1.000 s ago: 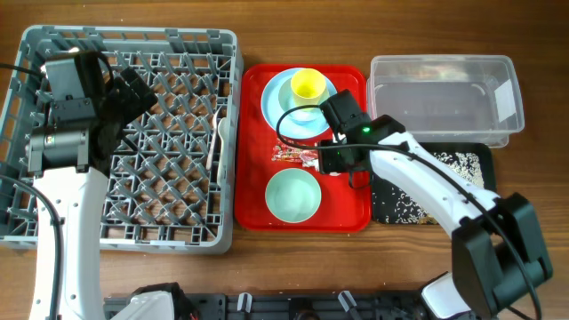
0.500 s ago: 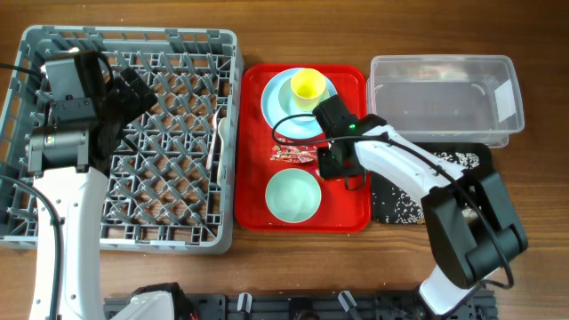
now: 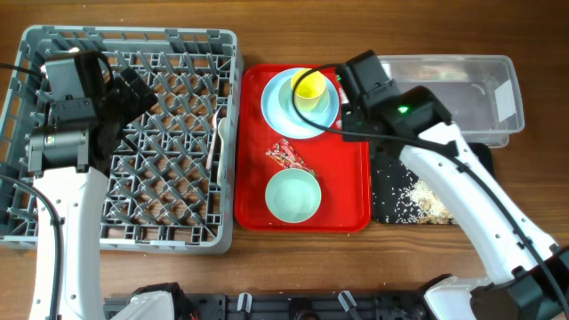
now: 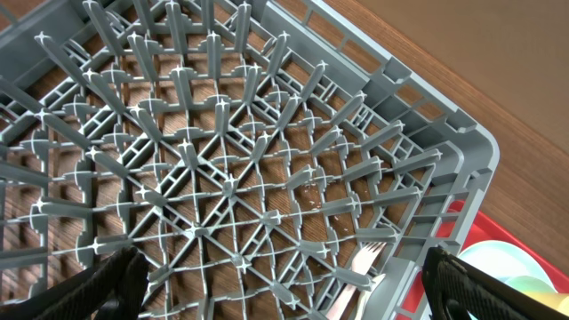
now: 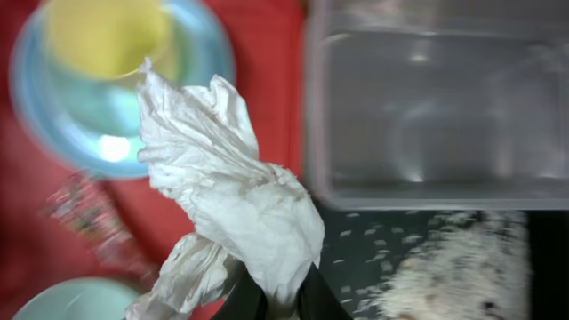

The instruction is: Sort waste into correct bins and load items into the dishwasher rack

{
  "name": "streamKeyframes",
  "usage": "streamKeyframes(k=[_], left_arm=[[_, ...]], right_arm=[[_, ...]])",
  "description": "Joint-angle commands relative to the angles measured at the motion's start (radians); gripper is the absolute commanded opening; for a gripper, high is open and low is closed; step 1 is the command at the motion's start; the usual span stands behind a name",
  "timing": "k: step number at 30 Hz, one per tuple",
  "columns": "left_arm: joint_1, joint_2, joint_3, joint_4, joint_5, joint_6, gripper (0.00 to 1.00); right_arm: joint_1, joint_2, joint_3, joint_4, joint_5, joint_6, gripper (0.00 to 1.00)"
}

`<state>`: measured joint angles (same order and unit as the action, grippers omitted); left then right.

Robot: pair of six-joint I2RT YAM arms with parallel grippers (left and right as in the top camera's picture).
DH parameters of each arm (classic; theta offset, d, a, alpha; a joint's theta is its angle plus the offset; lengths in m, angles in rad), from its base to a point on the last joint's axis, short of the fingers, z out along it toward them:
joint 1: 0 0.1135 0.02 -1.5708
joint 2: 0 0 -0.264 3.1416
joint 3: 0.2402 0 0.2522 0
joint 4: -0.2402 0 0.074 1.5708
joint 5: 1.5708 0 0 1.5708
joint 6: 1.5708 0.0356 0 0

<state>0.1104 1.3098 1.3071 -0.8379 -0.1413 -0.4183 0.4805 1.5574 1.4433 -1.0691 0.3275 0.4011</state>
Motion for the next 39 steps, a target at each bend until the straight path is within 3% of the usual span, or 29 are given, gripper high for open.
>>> streamKeyframes(k=[1,5,8,10,12,14,23,25,27,28,30,34,39], left_arm=[[0.005,0.000,0.006,0.002,-0.006,-0.013,1.00],[0.005,0.000,0.006,0.002,-0.006,-0.013,1.00],[0.005,0.000,0.006,0.002,-0.006,-0.013,1.00],[0.005,0.000,0.006,0.002,-0.006,-0.013,1.00],[0.005,0.000,0.006,0.002,-0.006,-0.013,1.00],[0.005,0.000,0.006,0.002,-0.006,-0.013,1.00],[0.005,0.000,0.006,0.002,-0.006,-0.013,1.00],[0.005,0.000,0.006,0.002,-0.006,-0.013,1.00],[0.005,0.000,0.006,0.002,-0.006,-0.013,1.00],[0.005,0.000,0.006,0.002,-0.006,-0.013,1.00],[0.005,0.000,0.006,0.002,-0.006,-0.013,1.00],[0.005,0.000,0.006,0.002,-0.006,-0.013,1.00],[0.005,0.000,0.006,0.002,-0.006,-0.013,1.00]], right_arm=[[-0.099,0.014,-0.012,0.014,0.208,0.056,0.10],[-0.222,0.037,-0.034,0.072,0.161,0.072,0.10],[-0.301,0.076,-0.050,0.111,0.069,0.069,0.20],[-0.338,0.106,-0.050,0.119,0.035,0.062,0.36],[-0.360,0.142,-0.050,0.141,0.032,0.024,0.62],[-0.371,0.171,-0.050,0.152,0.032,-0.015,0.74],[-0.357,0.090,0.016,0.076,-0.006,-0.034,0.77],[-0.336,0.040,0.031,0.052,-0.192,-0.036,0.69],[-0.311,0.008,0.030,0.032,-0.364,-0.042,0.42],[-0.292,-0.002,0.030,0.010,-0.446,-0.059,0.16],[-0.232,-0.005,0.027,-0.066,-0.517,-0.056,0.06],[-0.080,-0.003,-0.053,-0.084,-0.445,0.021,0.05],[0.060,0.013,-0.217,0.043,-0.298,0.125,0.07]])
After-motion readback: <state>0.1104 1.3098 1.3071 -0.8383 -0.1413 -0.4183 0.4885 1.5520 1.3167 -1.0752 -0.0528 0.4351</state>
